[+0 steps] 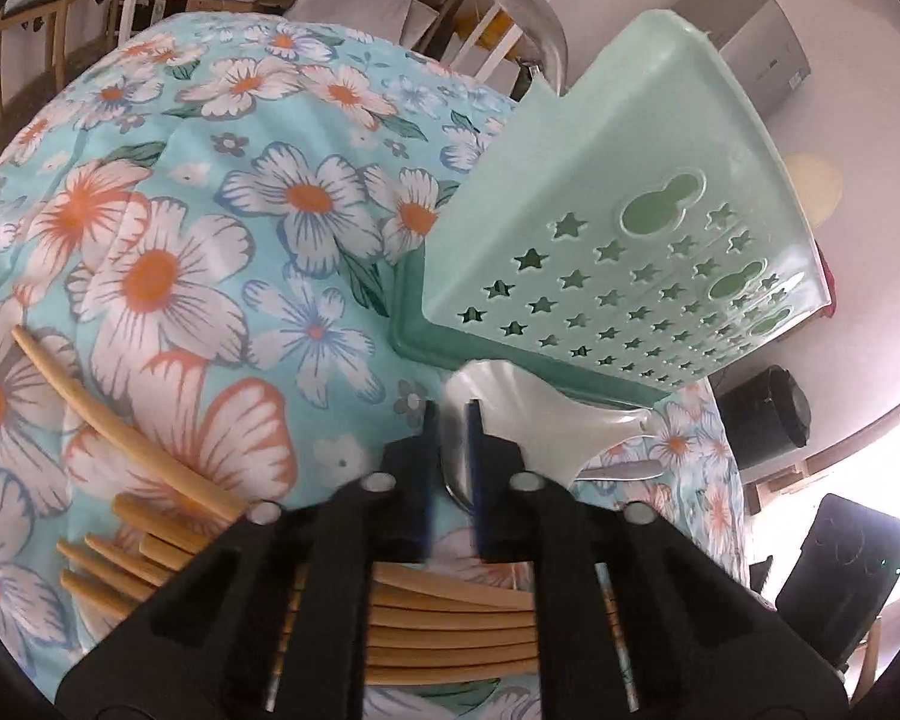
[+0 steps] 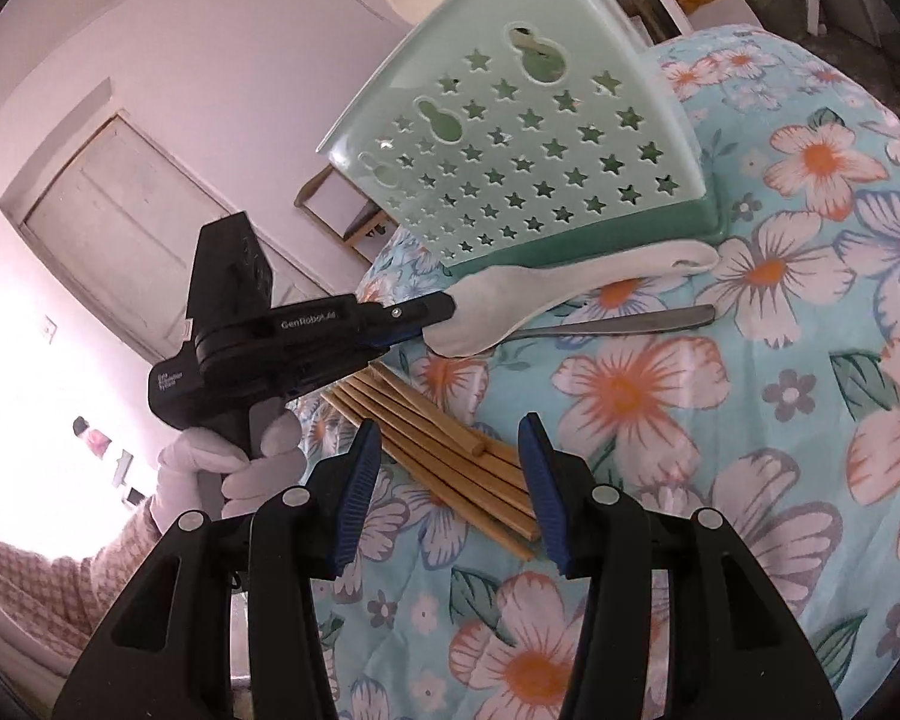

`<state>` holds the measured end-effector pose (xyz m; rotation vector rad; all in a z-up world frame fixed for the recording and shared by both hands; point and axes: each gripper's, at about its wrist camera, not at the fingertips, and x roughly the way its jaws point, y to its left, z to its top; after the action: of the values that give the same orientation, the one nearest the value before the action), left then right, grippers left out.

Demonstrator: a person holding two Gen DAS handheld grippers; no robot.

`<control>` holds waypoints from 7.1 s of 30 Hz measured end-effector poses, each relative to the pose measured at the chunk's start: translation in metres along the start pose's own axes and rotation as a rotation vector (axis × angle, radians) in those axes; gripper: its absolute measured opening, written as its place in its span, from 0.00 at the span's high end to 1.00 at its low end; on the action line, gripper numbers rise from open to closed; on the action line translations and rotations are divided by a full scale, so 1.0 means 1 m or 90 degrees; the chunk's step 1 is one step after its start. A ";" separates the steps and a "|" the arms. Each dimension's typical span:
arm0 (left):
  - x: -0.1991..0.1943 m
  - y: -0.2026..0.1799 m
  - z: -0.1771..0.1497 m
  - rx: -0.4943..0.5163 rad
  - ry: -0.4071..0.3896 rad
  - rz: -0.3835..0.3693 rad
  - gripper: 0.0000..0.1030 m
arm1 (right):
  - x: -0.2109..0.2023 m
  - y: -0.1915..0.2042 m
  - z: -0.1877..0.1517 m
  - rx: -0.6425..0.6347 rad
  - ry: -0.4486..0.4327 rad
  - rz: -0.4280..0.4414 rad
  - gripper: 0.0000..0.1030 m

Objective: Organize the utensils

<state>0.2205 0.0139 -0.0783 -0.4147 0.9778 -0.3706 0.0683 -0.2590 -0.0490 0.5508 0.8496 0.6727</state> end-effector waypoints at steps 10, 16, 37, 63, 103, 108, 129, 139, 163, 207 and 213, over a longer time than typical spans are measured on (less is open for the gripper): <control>-0.079 -0.018 -0.012 0.026 -0.046 -0.089 0.98 | -0.011 -0.009 -0.003 0.017 -0.005 -0.002 0.54; -0.112 0.025 -0.036 -0.064 0.016 -0.122 0.98 | -0.017 -0.007 -0.008 0.021 -0.012 -0.008 0.54; -0.104 0.107 -0.099 -0.266 0.014 -0.106 0.69 | -0.009 -0.002 -0.009 0.010 0.003 -0.040 0.54; -0.121 0.098 -0.110 -0.049 -0.098 -0.035 0.87 | 0.050 0.082 0.036 -0.385 0.082 -0.324 0.58; -0.119 0.129 -0.113 -0.076 -0.106 -0.123 0.90 | 0.200 0.104 0.037 -0.550 0.200 -0.458 0.95; -0.118 0.131 -0.112 -0.078 -0.104 -0.130 0.90 | 0.176 0.100 0.048 -0.499 0.177 -0.485 0.96; -0.126 0.118 -0.102 -0.051 -0.119 -0.097 0.92 | 0.087 0.124 0.074 -0.385 0.030 -0.437 0.97; -0.196 0.066 -0.097 0.059 -0.244 -0.050 0.98 | -0.017 0.153 0.086 -0.332 -0.153 -0.333 0.97; -0.180 -0.135 0.067 0.355 -0.226 0.230 0.98 | -0.145 0.110 0.051 -0.230 -0.339 -0.156 0.97; -0.190 -0.021 -0.048 0.173 -0.293 0.099 0.27 | -0.145 0.145 0.153 -0.264 -0.387 -0.060 0.97; -0.181 0.010 -0.076 0.123 -0.274 0.100 0.24 | -0.108 0.129 0.169 -0.255 -0.356 -0.077 0.97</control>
<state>0.0651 0.0963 0.0088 -0.2259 0.5444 -0.2167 0.1143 -0.2802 0.1840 0.2955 0.2112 0.5204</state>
